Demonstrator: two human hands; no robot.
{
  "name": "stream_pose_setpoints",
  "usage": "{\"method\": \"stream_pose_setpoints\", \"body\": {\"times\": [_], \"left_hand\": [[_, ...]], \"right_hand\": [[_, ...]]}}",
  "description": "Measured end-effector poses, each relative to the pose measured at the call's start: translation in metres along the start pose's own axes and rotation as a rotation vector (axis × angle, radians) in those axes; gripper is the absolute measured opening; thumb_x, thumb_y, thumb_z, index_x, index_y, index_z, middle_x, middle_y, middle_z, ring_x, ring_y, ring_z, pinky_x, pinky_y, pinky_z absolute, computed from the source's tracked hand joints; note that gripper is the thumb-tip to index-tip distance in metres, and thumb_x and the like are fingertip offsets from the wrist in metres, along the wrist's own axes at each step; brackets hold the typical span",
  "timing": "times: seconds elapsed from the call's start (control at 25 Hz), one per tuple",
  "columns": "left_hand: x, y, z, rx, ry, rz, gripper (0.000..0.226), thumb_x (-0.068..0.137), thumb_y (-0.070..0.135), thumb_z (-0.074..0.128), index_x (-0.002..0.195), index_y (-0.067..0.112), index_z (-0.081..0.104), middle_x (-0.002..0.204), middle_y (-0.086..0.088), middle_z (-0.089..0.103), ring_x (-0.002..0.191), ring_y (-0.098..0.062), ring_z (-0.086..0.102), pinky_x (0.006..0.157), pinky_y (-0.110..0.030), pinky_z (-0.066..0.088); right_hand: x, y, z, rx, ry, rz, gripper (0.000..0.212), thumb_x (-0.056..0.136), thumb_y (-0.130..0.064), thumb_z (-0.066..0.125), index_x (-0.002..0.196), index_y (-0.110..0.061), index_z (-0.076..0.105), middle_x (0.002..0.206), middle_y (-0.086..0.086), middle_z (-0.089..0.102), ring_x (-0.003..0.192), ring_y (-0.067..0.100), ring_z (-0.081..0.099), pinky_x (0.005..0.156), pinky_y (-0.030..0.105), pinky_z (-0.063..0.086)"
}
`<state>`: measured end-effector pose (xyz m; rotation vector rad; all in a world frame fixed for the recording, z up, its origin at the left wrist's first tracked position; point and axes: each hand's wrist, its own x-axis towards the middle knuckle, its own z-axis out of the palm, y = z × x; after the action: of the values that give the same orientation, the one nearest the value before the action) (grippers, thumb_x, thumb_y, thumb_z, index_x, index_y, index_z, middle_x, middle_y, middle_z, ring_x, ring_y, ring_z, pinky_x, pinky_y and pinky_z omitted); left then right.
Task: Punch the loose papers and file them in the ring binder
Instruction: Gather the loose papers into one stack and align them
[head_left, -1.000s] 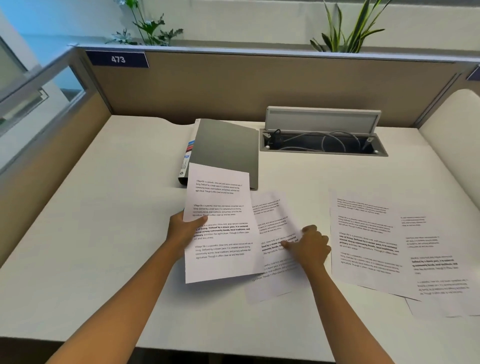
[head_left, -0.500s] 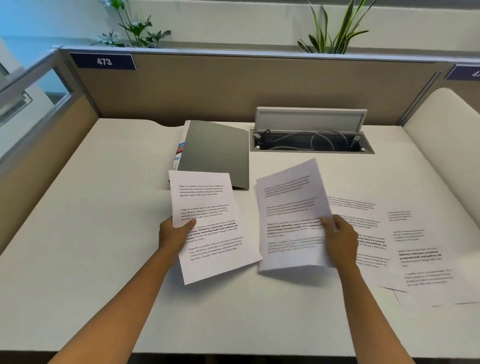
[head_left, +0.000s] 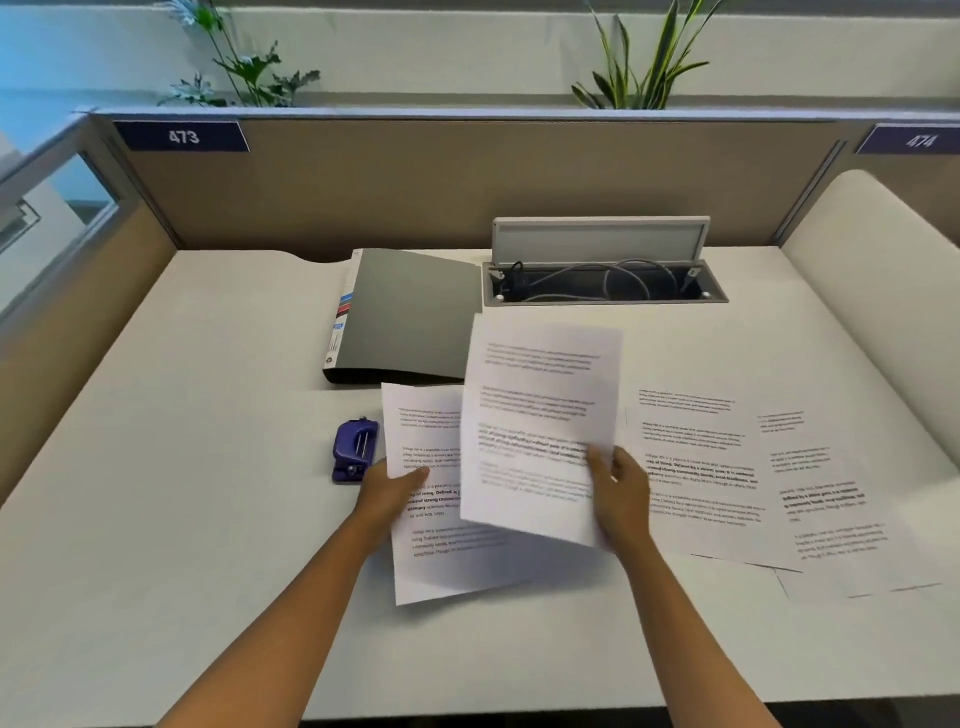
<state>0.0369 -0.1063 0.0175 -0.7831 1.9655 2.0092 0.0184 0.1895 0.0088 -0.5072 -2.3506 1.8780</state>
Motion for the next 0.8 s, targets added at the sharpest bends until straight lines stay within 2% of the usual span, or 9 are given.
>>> {"method": "stream_pose_setpoints", "body": {"times": [0.04,0.12,0.24,0.36,0.44,0.52,0.64,0.72,0.8], "left_hand": [[0.001,-0.002,0.002,0.007,0.011,-0.023,0.02,0.097,0.022,0.062,0.116,0.018,0.066,0.11,-0.007,0.074,0.096,-0.026,0.073,0.087,-0.044,0.058],[0.003,-0.002,0.004,0.012,0.037,-0.102,0.037,0.1,0.047,0.049,0.12,0.021,0.064,0.108,-0.004,0.074,0.098,-0.026,0.071,0.09,-0.043,0.056],[0.007,-0.001,0.004,-0.046,0.039,-0.188,0.051,0.093,0.066,0.043,0.116,0.027,0.066,0.108,-0.003,0.075,0.1,-0.027,0.071,0.096,-0.046,0.054],[0.003,-0.002,0.007,-0.006,0.021,-0.1,0.036,0.09,0.047,0.067,0.115,0.022,0.068,0.109,-0.002,0.076,0.095,-0.024,0.073,0.087,-0.041,0.059],[0.002,-0.006,0.009,0.016,0.011,-0.044,0.035,0.087,0.03,0.075,0.118,0.016,0.069,0.112,-0.004,0.075,0.093,-0.021,0.074,0.079,-0.036,0.061],[0.0,-0.009,0.013,0.002,-0.004,-0.036,0.028,0.085,0.018,0.077,0.112,0.014,0.071,0.109,-0.006,0.076,0.09,-0.02,0.075,0.071,-0.031,0.06],[-0.005,-0.007,0.018,0.009,-0.057,-0.043,0.019,0.086,0.015,0.076,0.104,0.017,0.071,0.109,-0.009,0.076,0.09,-0.021,0.075,0.072,-0.032,0.06],[-0.008,-0.002,0.019,-0.004,-0.126,-0.04,0.025,0.086,0.019,0.076,0.11,0.016,0.069,0.11,-0.01,0.076,0.094,-0.024,0.075,0.08,-0.037,0.061],[-0.011,0.006,0.02,-0.034,-0.202,-0.058,0.031,0.087,0.021,0.075,0.116,0.013,0.068,0.108,-0.01,0.077,0.096,-0.028,0.074,0.086,-0.044,0.06]], "right_hand": [[-0.006,0.006,0.01,-0.014,-0.038,0.007,0.032,0.095,-0.032,0.063,0.077,-0.006,0.058,0.07,0.011,0.06,0.064,0.011,0.049,0.061,0.03,0.039],[-0.015,0.015,0.025,-0.049,-0.101,0.012,0.037,0.095,-0.038,0.061,0.08,-0.003,0.057,0.077,0.017,0.064,0.065,0.012,0.05,0.062,0.031,0.04],[-0.021,0.018,0.036,-0.122,-0.135,0.002,0.032,0.094,-0.038,0.063,0.075,-0.012,0.06,0.068,0.007,0.064,0.058,0.005,0.049,0.058,0.028,0.039],[-0.023,0.013,0.04,-0.2,-0.166,-0.031,0.023,0.094,-0.032,0.065,0.076,-0.018,0.063,0.065,-0.007,0.064,0.054,0.001,0.052,0.052,0.016,0.036],[-0.025,0.013,0.043,-0.274,-0.178,-0.088,0.019,0.092,-0.032,0.068,0.08,-0.017,0.065,0.071,-0.006,0.066,0.061,0.008,0.056,0.054,0.018,0.037],[-0.025,0.02,0.044,-0.361,-0.156,-0.163,0.015,0.085,-0.033,0.075,0.087,-0.019,0.067,0.08,-0.006,0.066,0.073,0.01,0.053,0.064,0.021,0.039],[-0.02,0.027,0.039,-0.449,-0.095,-0.17,0.051,0.071,-0.037,0.087,0.113,-0.021,0.062,0.102,-0.006,0.058,0.098,0.013,0.047,0.082,0.025,0.035],[-0.012,0.023,0.032,-0.386,-0.086,-0.099,0.075,0.062,-0.041,0.091,0.124,-0.019,0.055,0.111,-0.005,0.055,0.105,0.015,0.048,0.089,0.027,0.036],[-0.003,0.013,0.025,-0.255,-0.148,0.034,0.085,0.061,-0.045,0.091,0.13,-0.02,0.05,0.118,-0.004,0.057,0.11,0.015,0.053,0.096,0.03,0.043]]}}
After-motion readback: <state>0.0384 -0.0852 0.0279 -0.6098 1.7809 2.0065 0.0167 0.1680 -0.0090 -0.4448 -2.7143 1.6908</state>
